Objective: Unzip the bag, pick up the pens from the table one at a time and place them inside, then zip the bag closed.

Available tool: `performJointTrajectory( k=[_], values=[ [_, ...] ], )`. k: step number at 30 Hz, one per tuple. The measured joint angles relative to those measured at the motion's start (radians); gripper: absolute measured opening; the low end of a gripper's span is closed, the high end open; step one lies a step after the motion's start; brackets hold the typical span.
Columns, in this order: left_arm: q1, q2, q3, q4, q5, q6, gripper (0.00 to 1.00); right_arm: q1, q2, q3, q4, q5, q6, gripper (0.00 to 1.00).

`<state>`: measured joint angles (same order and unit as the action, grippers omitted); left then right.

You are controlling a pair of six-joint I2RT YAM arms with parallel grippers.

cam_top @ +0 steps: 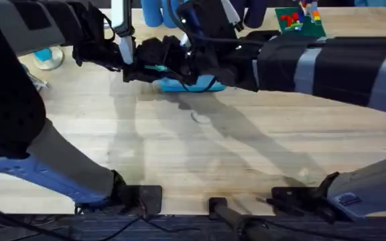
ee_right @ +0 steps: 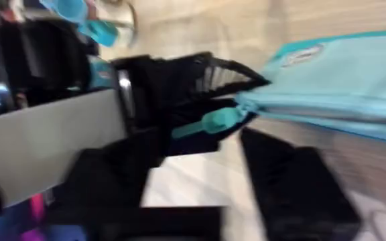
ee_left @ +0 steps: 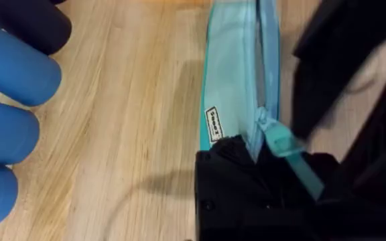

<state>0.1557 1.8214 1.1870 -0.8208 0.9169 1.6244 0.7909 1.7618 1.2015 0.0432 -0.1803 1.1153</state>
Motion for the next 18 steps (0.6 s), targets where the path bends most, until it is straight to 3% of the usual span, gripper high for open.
performJointTrajectory(
  k=[2,3,10,18],
  values=[
    [0.004,0.000,0.000,0.002,0.002,0.000,0.042,-0.010,0.001,-0.001,-0.026,0.004,-0.025,0.943],
    [0.006,0.000,0.000,0.003,0.002,0.000,0.042,-0.015,0.001,-0.001,-0.035,0.006,-0.035,0.982],
    [0.000,0.000,0.000,0.005,-0.002,0.000,0.042,-0.025,-0.073,0.000,-0.140,0.038,-0.070,0.995],
    [0.000,0.000,0.000,0.005,-0.002,0.000,0.042,-0.122,-0.176,0.009,-0.293,0.064,-0.111,0.996]
  ],
)
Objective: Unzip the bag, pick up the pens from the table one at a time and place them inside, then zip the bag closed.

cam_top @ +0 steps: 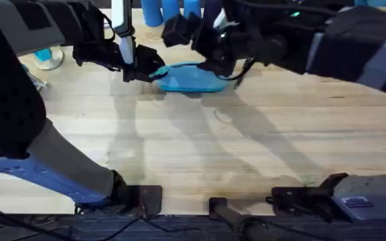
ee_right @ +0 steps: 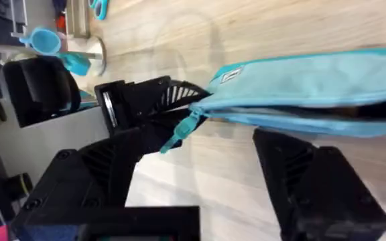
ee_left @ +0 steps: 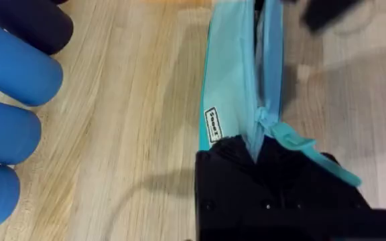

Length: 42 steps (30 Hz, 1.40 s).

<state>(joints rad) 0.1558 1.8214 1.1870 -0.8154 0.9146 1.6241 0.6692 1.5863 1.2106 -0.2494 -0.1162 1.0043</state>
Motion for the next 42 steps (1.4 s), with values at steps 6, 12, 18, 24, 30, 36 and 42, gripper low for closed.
performJointTrajectory(
  k=[6,12,18,24,30,36,42],
  values=[
    [0.000,0.000,0.000,0.000,0.000,0.000,0.042,-0.040,-0.067,0.000,-0.023,0.004,-0.186,0.996],
    [0.000,0.000,0.000,0.000,0.000,0.000,0.042,-0.055,-0.102,0.000,-0.024,0.005,-0.339,0.996],
    [-0.002,0.000,0.000,0.000,0.005,0.002,0.439,-0.059,-0.102,0.000,-0.029,0.008,-0.379,0.996],
    [-0.008,0.000,0.000,0.000,0.006,0.001,0.991,-0.059,-0.102,0.000,-0.029,0.008,-0.386,0.996],
    [-0.008,0.000,0.000,0.000,0.006,0.001,0.992,-0.059,-0.102,0.000,-0.044,0.008,-0.394,0.996],
    [-0.008,-0.006,0.000,-0.044,-0.009,0.000,0.992,-0.059,-0.102,0.000,-0.075,0.008,-0.469,0.996],
    [-0.008,-0.141,0.000,-0.124,-0.046,-0.001,0.992,-0.059,-0.102,0.000,-0.081,0.008,-0.513,0.996]
  ],
)
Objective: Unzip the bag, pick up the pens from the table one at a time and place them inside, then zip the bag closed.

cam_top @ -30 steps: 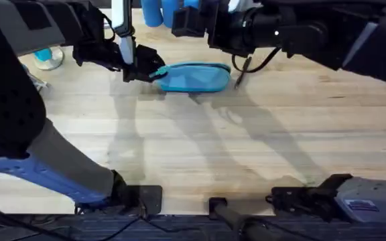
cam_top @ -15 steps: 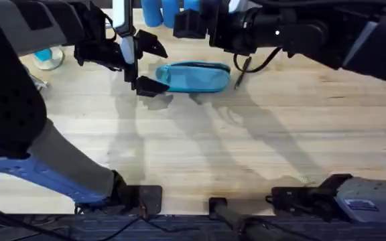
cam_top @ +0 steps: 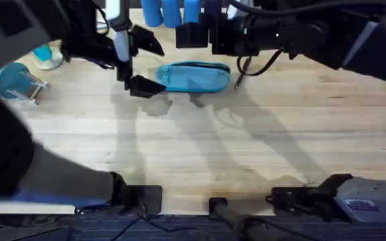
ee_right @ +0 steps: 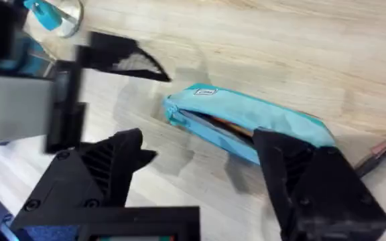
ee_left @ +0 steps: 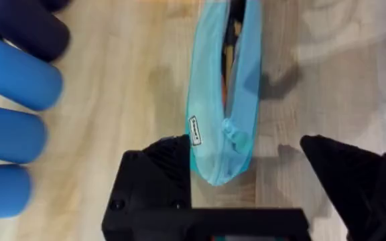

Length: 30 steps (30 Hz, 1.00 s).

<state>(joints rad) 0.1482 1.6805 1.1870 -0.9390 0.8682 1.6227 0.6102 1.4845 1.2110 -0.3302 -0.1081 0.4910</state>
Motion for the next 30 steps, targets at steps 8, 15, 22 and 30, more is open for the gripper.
performJointTrajectory(
  k=[8,15,22,30],
  values=[
    [0.000,-0.281,0.000,-0.013,-0.102,-0.236,0.993,0.000,0.000,0.000,0.000,0.000,-0.077,0.996],
    [0.000,-0.416,0.000,-0.068,-0.177,-0.565,0.993,0.000,0.000,0.000,0.000,0.000,-0.177,0.996],
    [0.000,-0.528,0.000,-0.181,-0.201,-0.668,0.993,-0.004,0.000,0.060,-0.110,0.001,-0.285,0.996],
    [0.000,-0.609,0.000,-0.195,-0.205,-0.689,0.993,-0.061,0.000,0.222,-0.331,0.003,-0.410,0.996]
  ],
)
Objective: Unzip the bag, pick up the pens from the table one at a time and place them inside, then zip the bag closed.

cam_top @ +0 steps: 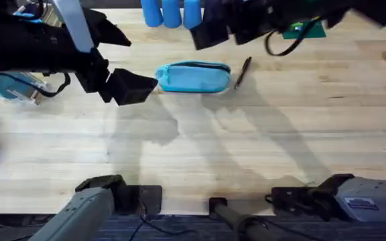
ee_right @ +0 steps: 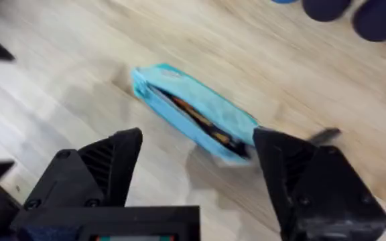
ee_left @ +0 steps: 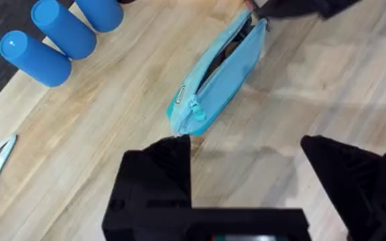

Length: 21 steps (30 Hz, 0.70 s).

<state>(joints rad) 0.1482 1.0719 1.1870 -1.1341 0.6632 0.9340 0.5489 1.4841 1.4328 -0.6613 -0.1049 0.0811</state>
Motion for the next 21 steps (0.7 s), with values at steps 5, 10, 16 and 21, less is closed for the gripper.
performJointTrajectory(
  k=[5,10,16,21],
  values=[
    [0.000,0.001,0.000,0.000,-0.003,-0.001,0.993,-0.017,0.000,0.086,-0.160,0.004,-0.138,0.996],
    [0.000,0.001,0.000,0.000,-0.003,-0.004,0.993,-0.017,0.000,0.109,-0.215,0.004,-0.250,0.996],
    [0.000,0.001,0.000,0.000,-0.003,-0.007,0.991,-0.017,0.000,0.109,-0.215,0.013,-0.302,0.996],
    [0.000,0.001,0.000,0.000,-0.003,-0.007,0.993,-0.017,0.000,0.109,-0.216,0.015,-0.320,0.782]
  ],
)
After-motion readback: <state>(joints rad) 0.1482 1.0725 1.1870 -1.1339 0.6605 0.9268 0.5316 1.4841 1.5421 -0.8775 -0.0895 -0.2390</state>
